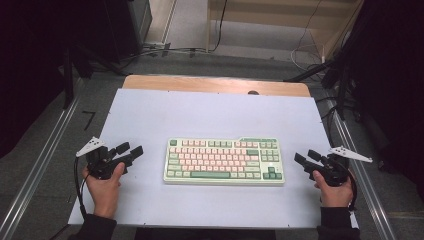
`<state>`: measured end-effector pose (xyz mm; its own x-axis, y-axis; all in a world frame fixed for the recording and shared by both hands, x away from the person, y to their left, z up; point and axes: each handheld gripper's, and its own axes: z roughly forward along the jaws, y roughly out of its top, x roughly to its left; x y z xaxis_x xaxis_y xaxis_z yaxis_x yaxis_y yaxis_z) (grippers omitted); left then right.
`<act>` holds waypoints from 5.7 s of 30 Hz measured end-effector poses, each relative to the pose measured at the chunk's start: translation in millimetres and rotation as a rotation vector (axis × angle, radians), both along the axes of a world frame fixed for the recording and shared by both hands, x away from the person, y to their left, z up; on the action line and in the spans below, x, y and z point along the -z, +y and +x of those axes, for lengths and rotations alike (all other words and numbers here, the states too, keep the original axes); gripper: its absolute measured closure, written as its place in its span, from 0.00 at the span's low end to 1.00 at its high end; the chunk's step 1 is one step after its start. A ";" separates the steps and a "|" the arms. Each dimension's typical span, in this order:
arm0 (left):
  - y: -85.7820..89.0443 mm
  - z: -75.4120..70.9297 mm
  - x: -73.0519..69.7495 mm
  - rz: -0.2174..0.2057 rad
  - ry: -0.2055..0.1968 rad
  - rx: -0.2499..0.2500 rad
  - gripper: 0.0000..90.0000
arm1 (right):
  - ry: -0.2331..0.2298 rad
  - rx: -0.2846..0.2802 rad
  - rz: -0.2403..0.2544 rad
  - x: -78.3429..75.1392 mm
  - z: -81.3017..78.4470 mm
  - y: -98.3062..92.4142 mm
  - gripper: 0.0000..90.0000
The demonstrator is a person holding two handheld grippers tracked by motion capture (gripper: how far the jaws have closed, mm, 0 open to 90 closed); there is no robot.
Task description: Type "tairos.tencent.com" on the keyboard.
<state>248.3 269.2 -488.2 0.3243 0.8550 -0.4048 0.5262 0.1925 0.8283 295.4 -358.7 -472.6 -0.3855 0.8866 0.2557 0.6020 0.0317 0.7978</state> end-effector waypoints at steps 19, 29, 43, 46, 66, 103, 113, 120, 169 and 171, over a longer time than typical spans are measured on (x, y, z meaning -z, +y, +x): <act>-53.6 15.3 -7.7 -0.024 -0.014 0.211 0.48 | 0.003 -0.058 -0.005 -0.8 -1.8 19.6 0.34; -95.9 28.5 -14.7 0.045 -0.050 0.316 0.59 | 0.008 -0.077 -0.010 -0.2 -2.0 27.2 0.34; -114.7 35.3 -16.9 0.070 -0.058 0.354 0.70 | 0.007 -0.088 -0.012 -0.2 -2.4 29.7 0.34; -117.2 35.9 -17.4 0.079 -0.059 0.362 0.72 | 0.007 -0.089 -0.012 -0.2 -2.3 29.9 0.34; -152.0 44.5 -13.4 0.160 -0.041 0.475 1.00 | 0.011 -0.094 -0.012 0.0 -2.2 31.0 0.34; -150.5 55.3 -19.1 0.087 0.019 0.465 0.47 | 0.011 -0.100 -0.009 0.0 -2.6 31.0 0.34; -119.5 38.0 -17.5 0.096 -0.012 0.417 0.45 | 0.015 -0.103 -0.002 0.6 -1.7 30.5 0.34; -102.9 21.9 -5.7 0.094 -0.007 0.389 0.55 | 0.019 -0.115 -0.004 1.5 -0.9 33.0 0.34; -92.7 20.9 -4.0 0.051 -0.056 0.277 0.52 | 0.012 -0.131 0.003 0.1 1.5 42.1 0.34; -90.5 21.1 -4.5 0.034 -0.061 0.268 0.52 | 0.011 -0.144 0.001 -0.1 1.9 48.7 0.34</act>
<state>269.5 178.7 -483.7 0.5640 0.7481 -0.3497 0.5033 0.0244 0.8638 297.3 -310.0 -472.5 -0.5062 0.8218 0.2616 0.6000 0.1177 0.7913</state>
